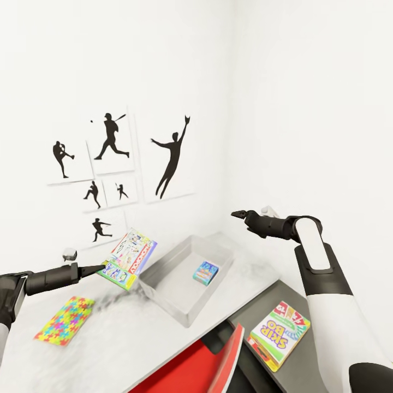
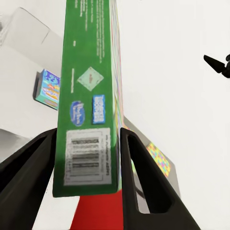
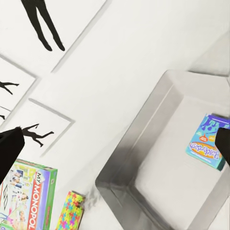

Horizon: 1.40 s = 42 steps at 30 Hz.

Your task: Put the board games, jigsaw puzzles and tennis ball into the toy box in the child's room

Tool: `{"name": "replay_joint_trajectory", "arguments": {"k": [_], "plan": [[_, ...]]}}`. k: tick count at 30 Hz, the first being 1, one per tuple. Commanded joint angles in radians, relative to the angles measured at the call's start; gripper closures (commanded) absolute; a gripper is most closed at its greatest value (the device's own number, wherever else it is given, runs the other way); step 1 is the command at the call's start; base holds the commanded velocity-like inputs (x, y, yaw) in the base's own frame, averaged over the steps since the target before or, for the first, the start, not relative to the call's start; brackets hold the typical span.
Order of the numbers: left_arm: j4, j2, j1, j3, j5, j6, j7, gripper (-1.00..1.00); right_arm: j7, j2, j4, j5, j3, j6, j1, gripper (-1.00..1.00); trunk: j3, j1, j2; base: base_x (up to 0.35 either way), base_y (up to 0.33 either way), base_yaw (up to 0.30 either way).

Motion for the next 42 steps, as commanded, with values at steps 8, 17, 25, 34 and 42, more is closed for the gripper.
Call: {"name": "replay_joint_trajectory", "arguments": {"k": [8,17,25,34,42], "plan": [[0.000,0.000,-0.001,0.005,-0.010,0.009,-0.008,1.00,-0.010,0.000,0.000,-0.011,0.000,0.002,0.000,-1.00,0.000,0.001,-0.001,0.185,-0.018,0.000],[0.001,0.000,-0.001,0.005,-0.009,0.008,-0.008,1.00,-0.011,0.003,0.000,-0.009,0.001,0.003,0.000,-1.00,0.000,0.001,-0.001,0.097,-0.028,0.000],[0.001,0.002,-0.001,0.005,-0.010,0.007,-0.008,1.00,-0.013,0.021,-0.002,-0.003,0.001,0.003,0.000,-1.00,0.000,0.001,-0.001,0.027,-0.018,0.000],[0.001,0.003,0.000,0.006,-0.009,0.010,-0.008,1.00,-0.013,0.021,-0.002,-0.003,-0.001,0.004,0.000,-1.00,0.000,0.001,-0.001,0.000,0.000,0.000],[0.000,-0.060,-0.088,-0.012,-0.024,0.179,-0.008,1.00,-0.005,0.019,-0.002,-0.003,-0.005,0.006,0.000,-1.00,0.000,0.001,-0.001,0.000,0.000,0.000]]}}
